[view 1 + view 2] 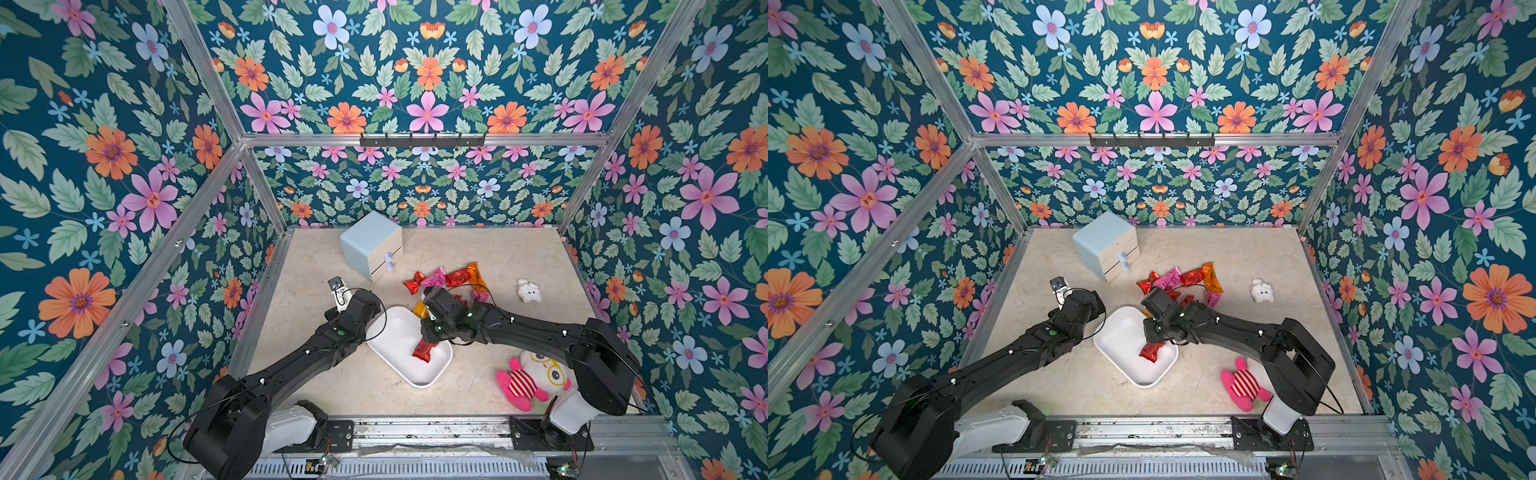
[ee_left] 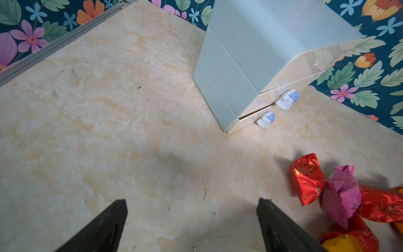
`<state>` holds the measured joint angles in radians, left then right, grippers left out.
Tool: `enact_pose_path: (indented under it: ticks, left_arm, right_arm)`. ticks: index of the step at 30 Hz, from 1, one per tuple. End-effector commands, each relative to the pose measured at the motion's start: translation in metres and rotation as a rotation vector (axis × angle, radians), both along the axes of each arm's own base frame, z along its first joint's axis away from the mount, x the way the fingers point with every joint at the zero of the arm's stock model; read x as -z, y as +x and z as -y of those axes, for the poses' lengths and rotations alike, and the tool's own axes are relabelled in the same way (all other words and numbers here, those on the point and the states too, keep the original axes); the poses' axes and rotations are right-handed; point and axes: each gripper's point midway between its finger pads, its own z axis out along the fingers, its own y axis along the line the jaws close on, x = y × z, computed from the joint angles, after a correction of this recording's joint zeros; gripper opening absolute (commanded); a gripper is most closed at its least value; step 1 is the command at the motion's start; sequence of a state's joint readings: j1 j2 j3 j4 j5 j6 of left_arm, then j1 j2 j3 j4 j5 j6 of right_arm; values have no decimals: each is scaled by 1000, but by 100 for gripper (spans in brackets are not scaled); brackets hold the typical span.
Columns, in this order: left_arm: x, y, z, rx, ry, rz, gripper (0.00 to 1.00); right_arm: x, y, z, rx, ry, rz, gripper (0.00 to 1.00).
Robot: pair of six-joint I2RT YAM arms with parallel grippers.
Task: Put the tea bags into the storage box
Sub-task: Place the tea bag in the storage box, then pick up the tea bag from the center of the board.
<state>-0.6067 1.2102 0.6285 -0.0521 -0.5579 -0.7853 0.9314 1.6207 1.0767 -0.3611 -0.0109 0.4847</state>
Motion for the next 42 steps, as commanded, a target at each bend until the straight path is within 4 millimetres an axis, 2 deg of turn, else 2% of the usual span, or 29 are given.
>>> enact_pose_path:
  ticks: [1,4,8,12,14,16,19,22,25,29,33,35,36,37,38,40,42]
  left_arm:
    - [-1,4,3,6,-4,-5,99]
    - [-1,7,8,21,-10,-6,99]
    - [-2,10,14,43,-13,-7,99]
    - [1,13,25,97,-21,-23,99]
    - [4,15,35,147,-23,-39,99]
    - [9,16,42,185,-14,-63,99]
    - [20,17,48,221,6,-110,99]
    - [30,16,50,231,14,-144,99]
    - [36,14,49,228,11,-155,99]
    - [39,11,46,216,4,-155,99]
    - [39,7,40,200,11,-150,99]
    - [39,4,36,190,15,-147,99]
    - [39,4,35,185,17,-145,99]
    - [39,3,34,184,17,-145,99]
    - [39,3,34,183,18,-144,99]
    - [39,2,33,179,19,-143,99]
    - [39,2,33,178,19,-143,99]
  right_arm:
    - [-23,15,10,77,-11,85,34]
    - [-48,30,26,157,-16,142,47]
    - [-63,56,58,288,17,157,49]
    - [-59,83,107,435,8,175,50]
    - [-52,97,140,527,-6,167,50]
    - [-46,105,167,604,-12,164,56]
    - [-29,113,192,674,38,106,61]
    - [-14,115,198,690,37,74,62]
    - [2,114,190,668,61,32,62]
    - [23,116,188,679,45,-1,61]
    - [38,123,185,679,25,-25,53]
    - [42,126,183,673,24,-31,45]
    - [42,127,182,670,24,-31,39]
    - [40,128,182,669,24,-26,28]
    - [51,127,184,669,-2,-47,20]
    - [51,127,186,668,-23,-45,4]
    - [49,126,189,666,-36,-34,0]
